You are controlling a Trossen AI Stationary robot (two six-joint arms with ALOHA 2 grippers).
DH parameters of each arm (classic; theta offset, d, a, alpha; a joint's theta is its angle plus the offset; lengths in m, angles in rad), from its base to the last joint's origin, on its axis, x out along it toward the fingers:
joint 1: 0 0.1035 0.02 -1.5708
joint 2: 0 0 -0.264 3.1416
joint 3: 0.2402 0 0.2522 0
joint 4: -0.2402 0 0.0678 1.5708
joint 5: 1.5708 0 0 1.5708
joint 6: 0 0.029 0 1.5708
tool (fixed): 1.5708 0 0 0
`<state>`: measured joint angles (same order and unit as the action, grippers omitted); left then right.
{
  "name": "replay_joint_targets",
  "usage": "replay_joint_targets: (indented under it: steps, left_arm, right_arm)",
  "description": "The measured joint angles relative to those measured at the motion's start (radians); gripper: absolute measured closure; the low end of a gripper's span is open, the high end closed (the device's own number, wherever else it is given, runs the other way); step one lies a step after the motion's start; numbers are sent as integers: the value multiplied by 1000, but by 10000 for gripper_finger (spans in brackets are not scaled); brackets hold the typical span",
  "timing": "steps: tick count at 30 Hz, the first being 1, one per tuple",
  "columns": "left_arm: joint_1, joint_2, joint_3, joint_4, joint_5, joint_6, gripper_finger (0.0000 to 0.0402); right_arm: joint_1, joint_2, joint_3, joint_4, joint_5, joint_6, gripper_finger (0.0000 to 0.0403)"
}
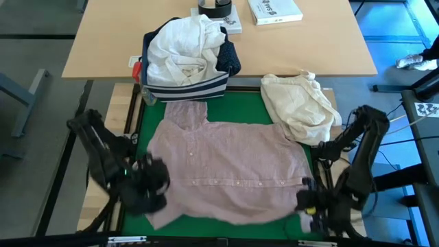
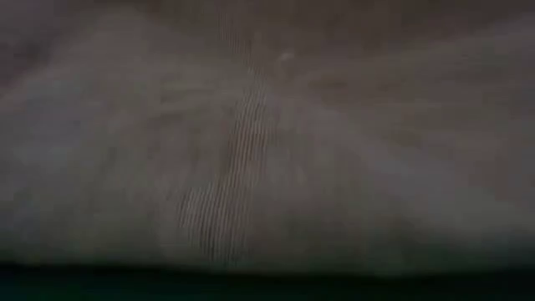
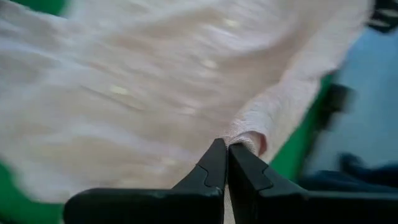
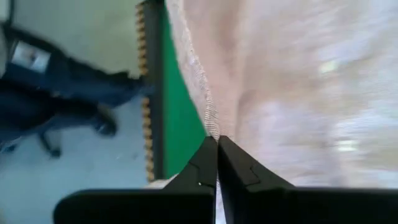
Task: Fold laundry
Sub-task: Fold the red polo
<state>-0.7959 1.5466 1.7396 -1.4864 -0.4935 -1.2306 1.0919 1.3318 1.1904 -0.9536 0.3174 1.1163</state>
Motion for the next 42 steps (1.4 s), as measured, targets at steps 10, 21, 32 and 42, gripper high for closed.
replay_joint_targets:
  steps: [10,21,32,42]
  left_arm:
    - [395,-244,-162,-83,-48,475,401]
    - [839,-383,-540,365,52,1080,401]
    - [1143,-346,-847,851,119,1268,401]
    - [1261,-317,-903,1059,19,1365,401]
  right_arm:
    - [-288,-117,0,-318,100,-100,402]
    - [-682,-120,-165,-250,91,-323,402]
    - [-966,-119,-423,18,65,-468,402]
    - [-1106,-119,-516,175,12,-507,402]
